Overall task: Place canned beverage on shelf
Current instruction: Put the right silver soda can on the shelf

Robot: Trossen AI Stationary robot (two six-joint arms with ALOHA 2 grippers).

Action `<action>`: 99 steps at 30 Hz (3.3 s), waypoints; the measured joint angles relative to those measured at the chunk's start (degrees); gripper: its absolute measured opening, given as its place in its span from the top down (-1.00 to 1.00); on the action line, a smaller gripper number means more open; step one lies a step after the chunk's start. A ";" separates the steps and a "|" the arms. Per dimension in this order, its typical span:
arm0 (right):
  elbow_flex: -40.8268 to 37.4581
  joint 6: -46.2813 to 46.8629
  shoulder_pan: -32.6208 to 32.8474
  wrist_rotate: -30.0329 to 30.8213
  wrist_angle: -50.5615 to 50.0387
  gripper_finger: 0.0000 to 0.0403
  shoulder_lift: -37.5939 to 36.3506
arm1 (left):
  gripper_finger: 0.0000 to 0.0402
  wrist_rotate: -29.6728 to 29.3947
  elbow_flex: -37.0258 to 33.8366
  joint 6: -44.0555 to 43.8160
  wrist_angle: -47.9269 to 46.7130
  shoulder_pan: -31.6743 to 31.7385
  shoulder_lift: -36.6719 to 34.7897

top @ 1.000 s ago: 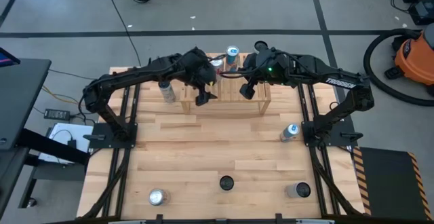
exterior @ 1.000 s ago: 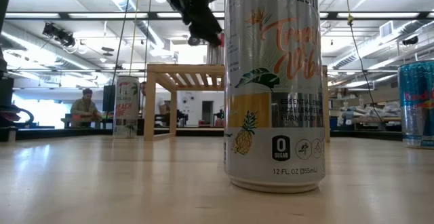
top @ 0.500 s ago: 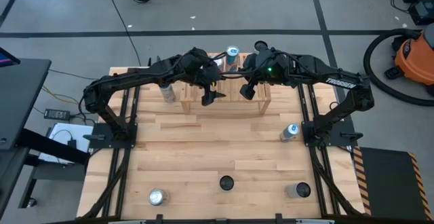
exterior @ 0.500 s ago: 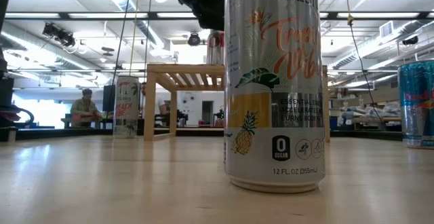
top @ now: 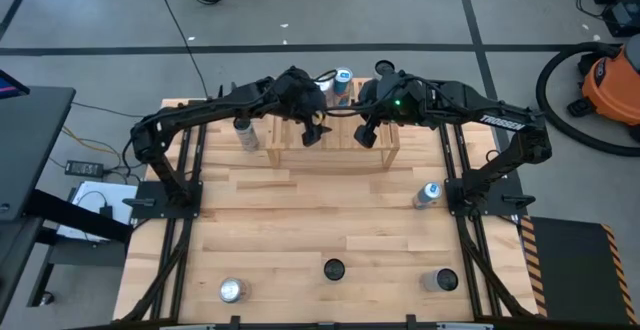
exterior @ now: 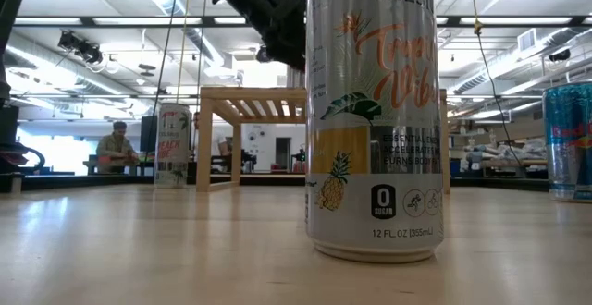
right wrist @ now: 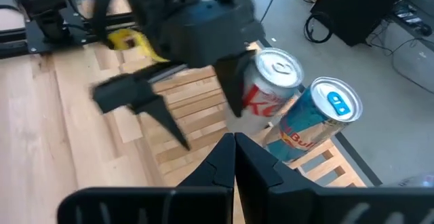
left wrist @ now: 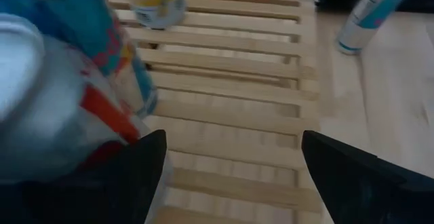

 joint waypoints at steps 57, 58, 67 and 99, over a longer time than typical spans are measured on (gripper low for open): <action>-1.20 -11.50 -0.04 5.94 10.52 -0.30 6.74 | -0.77 -0.87 -0.07 -2.36 -12.84 5.01 -21.30; -1.20 -11.45 -0.04 5.90 10.48 -0.30 6.66 | -0.77 -0.87 -0.07 -3.50 -12.64 4.88 -21.32; -1.20 -11.43 0.31 5.70 10.51 -0.30 6.64 | -0.77 -0.77 -0.07 -8.42 -8.47 3.90 -21.30; -1.20 -11.93 0.31 5.66 8.51 -0.30 6.62 | -0.77 7.47 -0.04 7.04 0.43 14.40 -15.73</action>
